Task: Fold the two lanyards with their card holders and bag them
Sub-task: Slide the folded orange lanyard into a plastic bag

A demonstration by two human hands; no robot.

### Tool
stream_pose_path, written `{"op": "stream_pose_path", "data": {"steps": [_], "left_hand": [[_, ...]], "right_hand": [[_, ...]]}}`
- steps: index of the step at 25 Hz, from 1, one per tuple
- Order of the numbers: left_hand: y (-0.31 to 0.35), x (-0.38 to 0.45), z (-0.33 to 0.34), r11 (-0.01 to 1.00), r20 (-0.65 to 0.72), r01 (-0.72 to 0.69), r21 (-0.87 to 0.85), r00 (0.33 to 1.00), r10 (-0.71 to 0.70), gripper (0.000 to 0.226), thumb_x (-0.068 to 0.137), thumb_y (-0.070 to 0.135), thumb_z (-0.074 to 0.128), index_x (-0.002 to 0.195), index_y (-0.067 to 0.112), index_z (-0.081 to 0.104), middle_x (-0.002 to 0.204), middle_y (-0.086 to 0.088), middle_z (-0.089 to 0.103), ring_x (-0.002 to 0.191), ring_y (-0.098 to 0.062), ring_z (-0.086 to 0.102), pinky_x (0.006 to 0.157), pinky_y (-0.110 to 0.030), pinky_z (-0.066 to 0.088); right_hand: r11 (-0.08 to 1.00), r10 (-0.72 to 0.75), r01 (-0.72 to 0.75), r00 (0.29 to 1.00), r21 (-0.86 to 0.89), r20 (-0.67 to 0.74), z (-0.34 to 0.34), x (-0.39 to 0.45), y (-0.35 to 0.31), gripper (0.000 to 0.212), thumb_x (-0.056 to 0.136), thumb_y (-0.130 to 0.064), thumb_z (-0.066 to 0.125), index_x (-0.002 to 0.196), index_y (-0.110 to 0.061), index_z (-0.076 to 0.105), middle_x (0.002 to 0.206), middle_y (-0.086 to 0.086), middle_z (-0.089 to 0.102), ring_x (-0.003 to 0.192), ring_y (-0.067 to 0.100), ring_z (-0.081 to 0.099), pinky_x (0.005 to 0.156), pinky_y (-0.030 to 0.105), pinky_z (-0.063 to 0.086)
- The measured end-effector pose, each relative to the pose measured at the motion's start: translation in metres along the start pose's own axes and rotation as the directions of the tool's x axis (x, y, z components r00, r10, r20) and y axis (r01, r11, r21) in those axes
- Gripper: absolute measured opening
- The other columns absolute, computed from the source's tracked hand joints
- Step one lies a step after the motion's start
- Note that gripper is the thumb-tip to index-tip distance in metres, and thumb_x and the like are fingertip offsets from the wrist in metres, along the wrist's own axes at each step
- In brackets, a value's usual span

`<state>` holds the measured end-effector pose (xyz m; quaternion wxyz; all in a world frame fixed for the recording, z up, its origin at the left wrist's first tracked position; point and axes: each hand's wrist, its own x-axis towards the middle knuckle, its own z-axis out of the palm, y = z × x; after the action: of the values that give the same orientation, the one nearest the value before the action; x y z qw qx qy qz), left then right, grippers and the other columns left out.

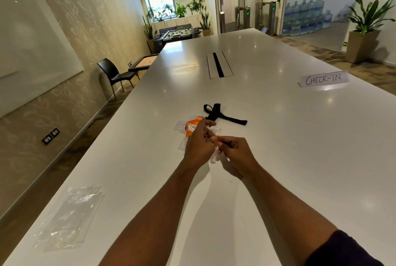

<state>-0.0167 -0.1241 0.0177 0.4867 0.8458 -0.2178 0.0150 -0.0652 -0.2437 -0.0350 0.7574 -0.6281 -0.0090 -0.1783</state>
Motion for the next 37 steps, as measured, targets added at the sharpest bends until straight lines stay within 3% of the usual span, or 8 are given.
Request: {"op": "stream_pose_path", "data": {"steps": [5,7,13,17,22,26,31,37], "left_hand": [[0.001,0.001,0.002,0.999,0.029,0.014,0.033,0.999,-0.015,0.045,0.088,-0.001,0.064,0.122,0.027,0.054,0.098,0.005,0.059,0.085,-0.008,0.060,0.079,-0.024,0.050],[0.000,0.000,0.002,0.999,0.028,0.009,0.039,1.000,-0.011,0.047,0.086,0.002,0.069,0.123,0.027,0.053,0.098,0.005,0.059,0.081,-0.004,0.059,0.072,-0.018,0.048],[0.004,-0.007,0.005,0.992,0.053,-0.012,0.124,0.999,0.006,0.050,0.088,0.004,0.065,0.128,0.027,0.049,0.087,0.006,0.054,0.082,-0.009,0.060,0.065,-0.015,0.047],[0.011,-0.006,0.004,0.990,0.049,0.047,0.133,0.997,-0.054,0.045,0.095,0.006,0.060,0.133,0.026,0.047,0.100,0.000,0.061,0.097,-0.018,0.065,0.085,-0.034,0.058],[0.015,-0.010,0.010,0.994,0.057,0.062,0.095,0.996,-0.067,0.034,0.102,0.012,0.049,0.132,0.027,0.048,0.118,-0.005,0.063,0.106,-0.022,0.065,0.092,-0.039,0.057],[0.014,-0.011,0.014,0.997,0.002,0.063,0.034,0.998,-0.064,0.032,0.099,0.011,0.055,0.127,0.026,0.053,0.114,0.000,0.063,0.098,-0.015,0.063,0.077,-0.021,0.052],[0.008,-0.011,0.007,0.979,-0.080,0.144,-0.144,0.984,-0.157,0.037,0.088,-0.001,0.061,0.117,0.022,0.058,0.111,-0.002,0.068,0.096,-0.015,0.065,0.072,-0.018,0.051],[0.010,-0.009,0.004,0.951,-0.215,0.155,-0.269,0.952,-0.216,0.023,0.092,0.000,0.059,0.101,0.021,0.061,0.104,-0.005,0.073,0.095,-0.021,0.071,0.085,-0.033,0.059]], "right_hand": [[0.931,-0.148,0.120,0.987,-0.345,-0.055,-0.008,0.007,0.006,0.010,0.092,-0.006,0.072,0.099,-0.009,0.078,0.100,0.014,0.069,0.089,0.022,0.066,0.080,0.032,0.056],[0.921,-0.165,0.130,0.984,-0.368,-0.065,-0.007,0.006,0.008,0.014,0.089,-0.005,0.075,0.094,-0.018,0.077,0.108,0.012,0.063,0.095,0.021,0.065,0.084,0.032,0.056],[0.997,0.075,-0.075,0.997,-0.017,-0.001,-0.008,0.006,0.011,0.017,0.098,-0.013,0.064,0.100,-0.008,0.080,0.091,0.019,0.075,0.086,0.035,0.072,0.085,0.051,0.058],[0.987,0.115,-0.116,0.993,0.107,0.017,-0.009,0.003,0.010,0.018,0.090,-0.008,0.073,0.108,-0.006,0.077,0.099,0.026,0.074,0.092,0.044,0.071,0.091,0.060,0.055],[0.999,0.045,-0.045,0.999,-0.002,-0.021,-0.009,0.002,0.005,0.030,0.082,0.001,0.079,0.111,-0.006,0.075,0.100,0.016,0.077,0.094,0.036,0.074,0.085,0.048,0.062],[0.998,0.032,-0.027,0.996,0.059,-0.086,-0.008,0.003,0.003,0.033,0.081,0.007,0.077,0.111,-0.005,0.074,0.097,0.012,0.078,0.091,0.031,0.076,0.073,0.029,0.062],[0.987,0.094,-0.082,0.992,0.137,-0.084,-0.010,0.005,0.004,0.052,0.072,0.006,0.084,0.120,-0.010,0.072,0.104,0.021,0.075,0.095,0.037,0.074,0.083,0.043,0.062],[0.992,0.034,-0.020,0.993,0.123,-0.115,-0.013,0.005,-0.001,0.051,0.074,-0.003,0.087,0.121,-0.013,0.071,0.092,0.025,0.076,0.086,0.035,0.076,0.078,0.032,0.062]]}}
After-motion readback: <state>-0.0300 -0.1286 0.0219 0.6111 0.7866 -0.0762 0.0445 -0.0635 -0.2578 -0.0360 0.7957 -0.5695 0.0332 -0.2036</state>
